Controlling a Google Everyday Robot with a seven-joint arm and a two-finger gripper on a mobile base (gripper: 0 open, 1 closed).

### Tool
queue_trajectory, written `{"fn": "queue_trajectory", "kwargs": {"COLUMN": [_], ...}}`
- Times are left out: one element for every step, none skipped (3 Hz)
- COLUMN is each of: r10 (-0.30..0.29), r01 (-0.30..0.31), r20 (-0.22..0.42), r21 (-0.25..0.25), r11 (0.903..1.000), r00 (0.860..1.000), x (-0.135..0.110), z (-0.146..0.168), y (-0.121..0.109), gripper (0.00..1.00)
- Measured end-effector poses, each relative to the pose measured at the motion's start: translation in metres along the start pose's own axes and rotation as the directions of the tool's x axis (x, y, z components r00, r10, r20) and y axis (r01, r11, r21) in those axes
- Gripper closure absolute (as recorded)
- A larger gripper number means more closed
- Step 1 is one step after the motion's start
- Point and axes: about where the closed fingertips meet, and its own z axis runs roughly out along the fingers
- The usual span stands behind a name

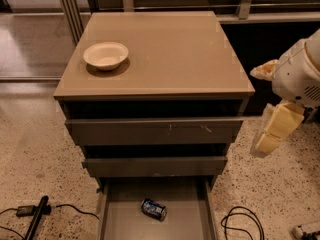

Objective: Pick pepsi can from bottom drawer and place on counter

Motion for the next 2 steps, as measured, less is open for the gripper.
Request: {"fn": "queue_trajectory", "kwargs": {"r10": [0.007, 0.022], "r01": [0.000, -0.003], "r20": [0.143, 0.232], "r21": [-0.050, -0.083], "r11": [0.9988, 0.9966], "r00": [0.990, 0.973], "x": [0.010, 0.030], "z": [0.053, 0.096], "y": [0.018, 0.032], "gripper": [0.00, 0.00]}}
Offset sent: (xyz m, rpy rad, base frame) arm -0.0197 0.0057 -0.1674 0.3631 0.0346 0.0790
